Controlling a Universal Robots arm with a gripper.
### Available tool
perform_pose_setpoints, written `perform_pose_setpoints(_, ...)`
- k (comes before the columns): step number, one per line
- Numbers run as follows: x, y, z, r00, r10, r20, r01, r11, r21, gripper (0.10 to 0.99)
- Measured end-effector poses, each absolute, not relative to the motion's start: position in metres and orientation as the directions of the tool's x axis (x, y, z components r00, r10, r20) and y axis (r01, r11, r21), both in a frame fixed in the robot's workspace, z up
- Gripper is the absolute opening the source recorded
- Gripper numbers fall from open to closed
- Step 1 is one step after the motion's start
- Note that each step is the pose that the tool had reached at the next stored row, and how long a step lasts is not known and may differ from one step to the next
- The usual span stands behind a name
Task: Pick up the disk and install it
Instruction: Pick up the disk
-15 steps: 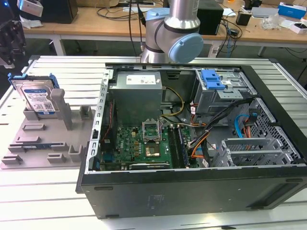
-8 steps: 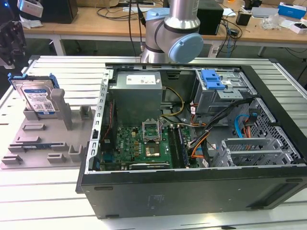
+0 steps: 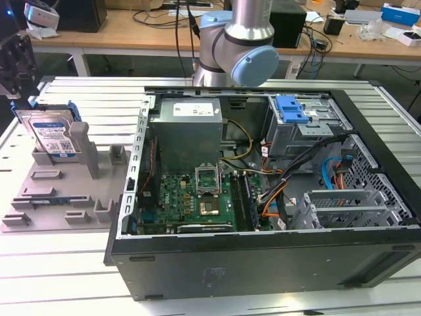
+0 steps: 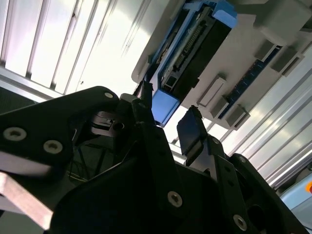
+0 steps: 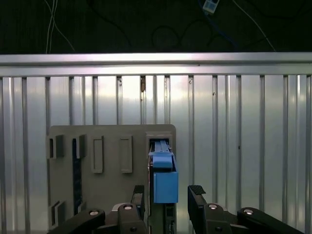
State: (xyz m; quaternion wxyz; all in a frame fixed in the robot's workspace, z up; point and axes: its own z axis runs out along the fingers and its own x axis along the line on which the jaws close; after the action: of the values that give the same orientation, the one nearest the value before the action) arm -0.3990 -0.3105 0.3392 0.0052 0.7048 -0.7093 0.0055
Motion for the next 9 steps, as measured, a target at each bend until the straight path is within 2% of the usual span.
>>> perform_pose_setpoints(9,-0.3995,-0.3108,0.3308,-0.006,-1.0,0.018,-1.0,0.006,0.0,0.482)
